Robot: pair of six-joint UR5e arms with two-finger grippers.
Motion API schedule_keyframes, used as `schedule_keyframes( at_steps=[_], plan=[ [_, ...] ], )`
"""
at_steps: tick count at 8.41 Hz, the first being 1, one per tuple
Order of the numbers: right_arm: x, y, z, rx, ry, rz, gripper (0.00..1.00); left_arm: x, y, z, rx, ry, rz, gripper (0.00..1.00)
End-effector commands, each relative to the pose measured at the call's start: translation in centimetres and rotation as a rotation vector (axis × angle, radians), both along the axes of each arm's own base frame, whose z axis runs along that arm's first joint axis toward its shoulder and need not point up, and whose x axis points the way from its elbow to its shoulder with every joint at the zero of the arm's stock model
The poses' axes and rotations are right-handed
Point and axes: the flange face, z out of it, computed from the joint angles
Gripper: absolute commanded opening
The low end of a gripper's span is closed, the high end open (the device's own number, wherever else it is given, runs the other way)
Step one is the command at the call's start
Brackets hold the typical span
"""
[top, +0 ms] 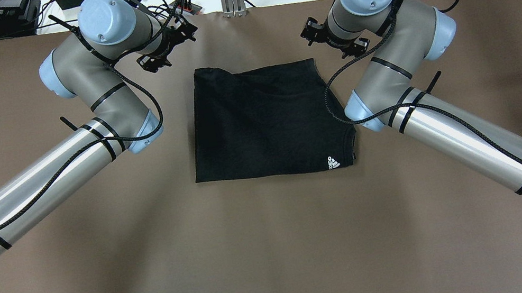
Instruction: Fold clothes
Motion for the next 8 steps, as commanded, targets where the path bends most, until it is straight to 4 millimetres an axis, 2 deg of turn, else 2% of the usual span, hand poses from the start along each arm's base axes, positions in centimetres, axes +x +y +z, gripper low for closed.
schedule_keyframes(
  at_steps=[1,2,3,4,5,6,7,8],
  plan=[
    [1.1,0.3,4.8,0.130,0.126,-0.121,0.95,-1.1,-0.3,-0.8,0.097,-0.056,0.041,1.00],
    [3.1,0.3,8.3,0.247,0.227,-0.239,0.95,-3.8,-1.4,0.5,0.180,-0.158,0.090,1.00],
    [7.5,-0.6,12.3,0.312,0.333,-0.321,0.95,-6.6,-1.9,4.1,0.267,-0.307,0.168,1.00],
    [12.8,-1.5,16.1,0.353,0.426,-0.382,0.95,-11.7,-2.9,7.5,0.352,-0.460,0.241,1.00],
    [17.2,-1.5,19.9,0.372,0.501,-0.440,0.95,-16.8,-3.1,10.4,0.422,-0.569,0.291,1.00],
    [21.8,-1.1,23.6,0.392,0.565,-0.490,0.95,-21.9,-3.0,14.2,0.466,-0.661,0.330,1.00],
    [27.3,-0.4,27.1,0.440,0.644,-0.549,0.95,-27.4,-2.4,20.5,0.477,-0.762,0.395,1.00],
    [33.5,0.0,29.5,0.453,0.710,-0.586,0.95,-33.9,-1.1,25.6,0.523,-0.861,0.441,1.00]
  ],
)
